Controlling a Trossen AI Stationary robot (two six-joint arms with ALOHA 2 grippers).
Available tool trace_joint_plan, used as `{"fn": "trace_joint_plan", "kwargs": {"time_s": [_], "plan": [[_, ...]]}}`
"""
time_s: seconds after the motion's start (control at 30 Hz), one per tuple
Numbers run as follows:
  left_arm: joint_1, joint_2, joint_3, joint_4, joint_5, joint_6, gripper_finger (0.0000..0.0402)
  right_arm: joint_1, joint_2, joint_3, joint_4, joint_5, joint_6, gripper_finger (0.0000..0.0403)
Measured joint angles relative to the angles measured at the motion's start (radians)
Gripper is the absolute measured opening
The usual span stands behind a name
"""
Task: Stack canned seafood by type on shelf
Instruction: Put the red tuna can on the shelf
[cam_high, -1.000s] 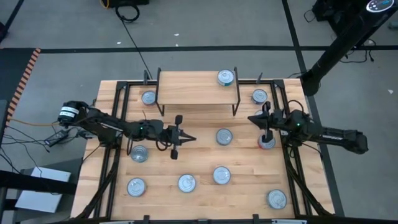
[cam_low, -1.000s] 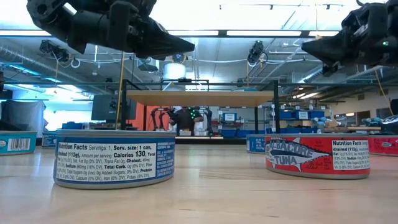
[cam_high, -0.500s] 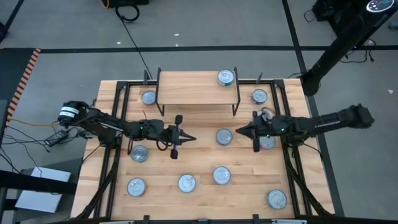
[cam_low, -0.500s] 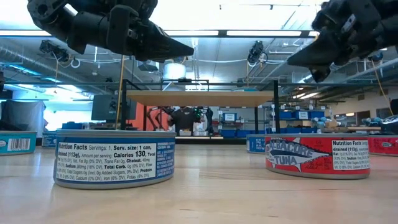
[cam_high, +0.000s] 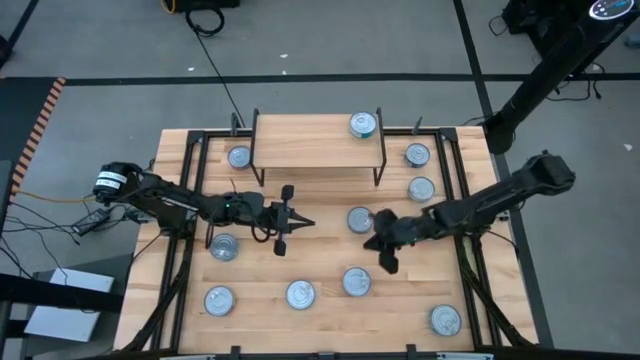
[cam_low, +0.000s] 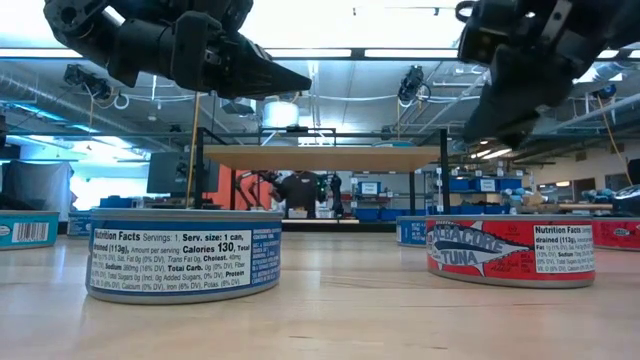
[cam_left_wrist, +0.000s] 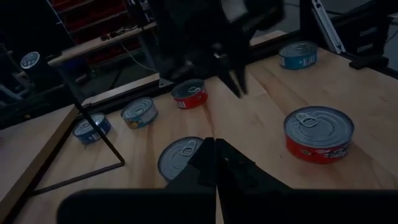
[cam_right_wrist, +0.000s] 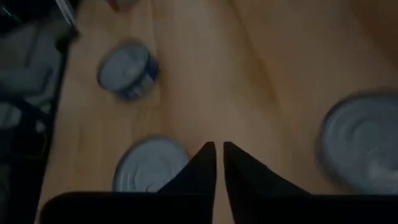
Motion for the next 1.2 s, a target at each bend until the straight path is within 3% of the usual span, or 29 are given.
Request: {"fn": "trace_joint_plan", "kwargs": {"time_s": [0.33, 0.53, 0.8, 1.1, 1.2], "plan": [[0.000, 0.000, 0.000, 0.000, -0.001, 0.002, 0.0001, 0.054, 0.237, 0.143, -0.066, -0.074, 0.101, 0.0138], [0.000, 0.001, 0.000, 0.000, -0.001, 0.002, 0.0001, 0.054, 0.327, 0.183, -0.072, -0.097, 0.121, 0.0154], [0.000, 0.001, 0.000, 0.000, -0.001, 0.002, 0.0001, 0.052, 0.386, 0.193, -0.080, -0.101, 0.124, 0.0124], [0.000, 0.001, 0.000, 0.000, -0.001, 0.002, 0.0001, 0.051, 0.380, 0.193, -0.080, -0.097, 0.063, 0.0012], [0.000, 0.001, 0.000, 0.000, -0.001, -0.002, 0.0001, 0.047, 0.380, 0.193, -0.079, -0.092, 0.048, 0.0013]]}}
